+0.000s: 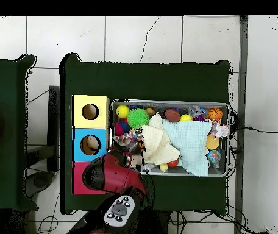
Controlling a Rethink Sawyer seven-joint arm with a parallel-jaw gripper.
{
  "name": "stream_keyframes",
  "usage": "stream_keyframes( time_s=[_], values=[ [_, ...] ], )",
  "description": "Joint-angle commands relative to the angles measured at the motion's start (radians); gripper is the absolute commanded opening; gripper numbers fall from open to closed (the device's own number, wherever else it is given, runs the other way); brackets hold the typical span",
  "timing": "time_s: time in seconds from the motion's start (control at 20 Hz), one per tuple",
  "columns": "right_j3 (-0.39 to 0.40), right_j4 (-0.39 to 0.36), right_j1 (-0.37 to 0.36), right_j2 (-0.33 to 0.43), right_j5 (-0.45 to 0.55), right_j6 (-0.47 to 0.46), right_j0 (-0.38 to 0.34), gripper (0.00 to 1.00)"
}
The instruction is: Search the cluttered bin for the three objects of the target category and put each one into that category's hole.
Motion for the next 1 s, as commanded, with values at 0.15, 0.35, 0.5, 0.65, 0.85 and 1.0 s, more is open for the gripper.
stream_keyframes(
  time_s=[0.15, 0.35, 0.5, 0.65, 0.85, 1.0],
  values=[
    [0.056, 0.036, -0.193, -0.031, 0.266, 0.218, 0.049, 0.00],
    [0.053, 0.037, -0.194, -0.034, 0.265, 0.227, 0.054, 0.00],
    [0.048, 0.039, -0.181, -0.027, 0.248, 0.233, 0.052, 0.00],
    [0.041, 0.045, -0.183, -0.044, 0.271, 0.245, 0.073, 0.00],
    [0.022, 0.057, -0.182, -0.060, 0.308, 0.259, 0.094, 0.00],
    [0.004, 0.071, -0.177, -0.078, 0.339, 0.276, 0.118, 0.00]
  ],
)
